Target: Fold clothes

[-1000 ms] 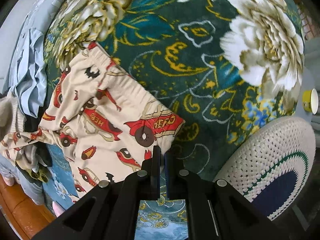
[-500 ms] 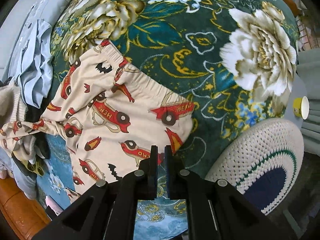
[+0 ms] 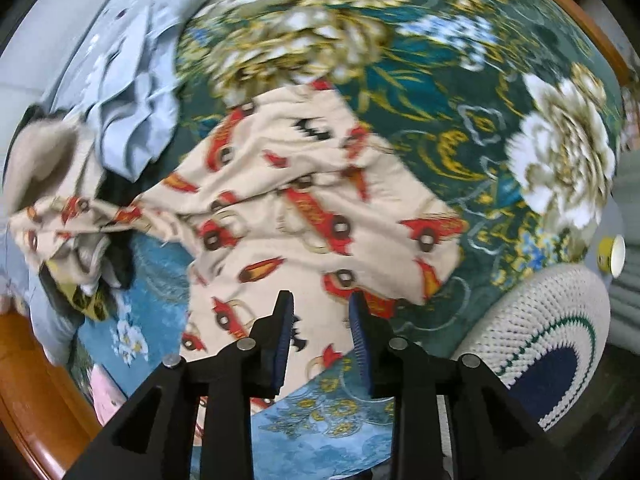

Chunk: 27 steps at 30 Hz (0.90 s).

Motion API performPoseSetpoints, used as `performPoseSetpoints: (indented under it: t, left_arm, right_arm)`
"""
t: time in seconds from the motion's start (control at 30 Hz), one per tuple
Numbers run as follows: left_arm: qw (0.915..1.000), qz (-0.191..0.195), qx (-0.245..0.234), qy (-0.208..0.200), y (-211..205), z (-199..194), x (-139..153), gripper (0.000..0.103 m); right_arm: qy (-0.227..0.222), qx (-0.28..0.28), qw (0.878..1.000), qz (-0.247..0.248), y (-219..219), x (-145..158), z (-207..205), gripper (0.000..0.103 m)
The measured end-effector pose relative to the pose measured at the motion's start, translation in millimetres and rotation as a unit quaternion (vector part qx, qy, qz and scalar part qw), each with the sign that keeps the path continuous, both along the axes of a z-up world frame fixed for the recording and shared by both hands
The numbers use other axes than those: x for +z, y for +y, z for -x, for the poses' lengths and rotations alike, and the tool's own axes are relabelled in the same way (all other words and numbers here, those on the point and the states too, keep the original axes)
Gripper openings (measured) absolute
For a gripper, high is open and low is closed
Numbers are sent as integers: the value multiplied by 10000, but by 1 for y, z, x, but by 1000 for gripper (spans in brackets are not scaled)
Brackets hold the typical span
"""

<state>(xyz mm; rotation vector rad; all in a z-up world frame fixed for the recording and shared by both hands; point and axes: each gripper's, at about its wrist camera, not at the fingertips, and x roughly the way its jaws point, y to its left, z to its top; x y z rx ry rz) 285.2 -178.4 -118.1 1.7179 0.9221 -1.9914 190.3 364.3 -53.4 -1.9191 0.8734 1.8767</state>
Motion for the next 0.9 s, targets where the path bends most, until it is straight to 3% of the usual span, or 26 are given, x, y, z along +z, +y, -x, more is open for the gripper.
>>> performPoseSetpoints:
  t: [0.1, 0.23, 0.37, 0.43, 0.5, 0.57, 0.67, 0.8, 0.9]
  left_arm:
    - [9985, 69, 440, -328, -19, -28, -17, 4]
    - [9953, 9, 568, -779, -36, -56, -31, 5]
    - [9926, -164, 655, -1008, -36, -60, -40, 9]
    - [9911, -322, 707, -1085, -38, -62, -39, 20]
    - [9891, -475, 783, -1151, -40, -66, -33, 42]
    - [9875, -607, 905, -1143, -42, -72, -23, 54]
    - [9854, -680, 1051, -1157, -44, -80, -5, 55]
    - [9871, -498, 1185, -957, -50, -85, 25, 55]
    - [9878, -366, 1328, -719, -62, -82, 44, 55]
  right_arm:
    - [-4, 292, 9996, 24, -21, 0, 16, 29]
    - [-52, 657, 9978, 34, -45, -4, 39, 29]
    - [20, 1040, 9945, 94, -72, -1, 72, 29]
    - [225, 1429, 9894, 102, -93, 9, 100, 29]
    - [551, 1914, 9799, 120, -123, 26, 135, 29]
    - [969, 2444, 9647, 125, -161, 47, 177, 33]
    - [1522, 3110, 9381, 117, -216, 72, 232, 44]
    - [1929, 3718, 9080, -28, -279, 88, 289, 44]
    - [1941, 4143, 8883, -399, -315, 83, 317, 44]
